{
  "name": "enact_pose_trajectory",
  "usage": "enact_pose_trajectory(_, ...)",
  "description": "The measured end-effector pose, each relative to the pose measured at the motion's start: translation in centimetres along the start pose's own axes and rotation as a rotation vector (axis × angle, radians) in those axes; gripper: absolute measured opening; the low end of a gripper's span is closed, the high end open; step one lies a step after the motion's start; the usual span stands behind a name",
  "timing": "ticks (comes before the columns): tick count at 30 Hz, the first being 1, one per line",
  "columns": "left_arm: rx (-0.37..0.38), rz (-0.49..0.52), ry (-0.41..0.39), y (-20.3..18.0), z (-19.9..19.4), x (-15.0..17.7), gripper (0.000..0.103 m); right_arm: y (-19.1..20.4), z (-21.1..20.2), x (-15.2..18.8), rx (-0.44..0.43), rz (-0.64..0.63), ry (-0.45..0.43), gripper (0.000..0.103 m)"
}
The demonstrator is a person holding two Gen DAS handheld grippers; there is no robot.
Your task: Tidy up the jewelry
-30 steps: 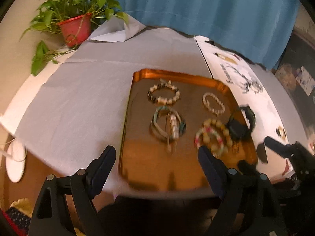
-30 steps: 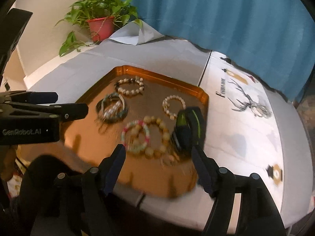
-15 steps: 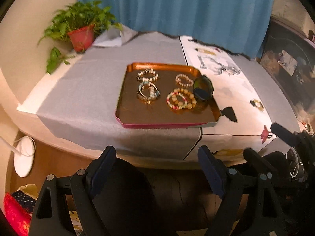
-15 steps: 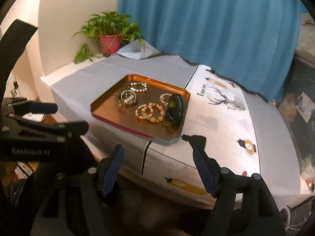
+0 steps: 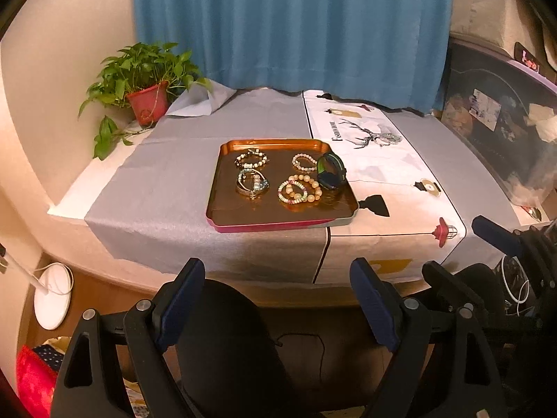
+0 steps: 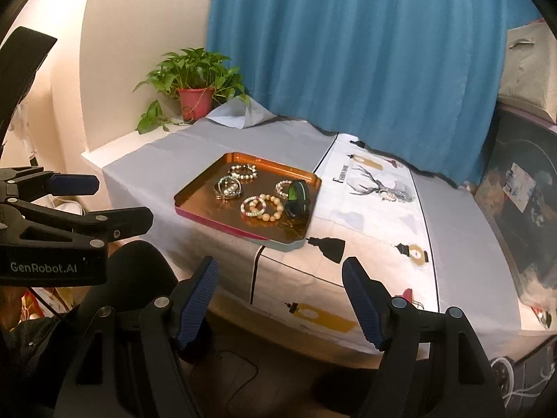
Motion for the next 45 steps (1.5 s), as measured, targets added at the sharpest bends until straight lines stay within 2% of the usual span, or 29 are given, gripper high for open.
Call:
enact_pose_trajectory(13,-0.004,0.012,-0.027,-0.4,-1.3,0.0,0.083,0.0,-1.3,-0.2,0.004,0.000,-0.024,0.074)
enact_pose_trajectory(32,-0.001,0.032,0.003,-0.9,-0.1,0.2,0.083,-0.7,-0.5,0.8,0.007,0.009,0.005,0.075)
enact_pose_trajectory(41,0.013,0.062,0.027,-2.3,1.7,-0.9,0.083,-4.6,1.6,1.4,0.066,0.060,0.044,0.075)
enact_pose_trajectory(45,0.055,0.056,0.045,-3.3,3.2,-2.3,0.083,-7.7,3.1,1.7,0.109,0.094,0.070,0.075)
Point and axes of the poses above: each gripper's, at about its wrist camera, not at the fingertips, and z roughly the way its jaws point, y to its left, x to its underside, the point moved 9 cm from there along z, roughly the way its jaws point, and after that the axes turned 13 degrees about x, right-handed, at the moved point
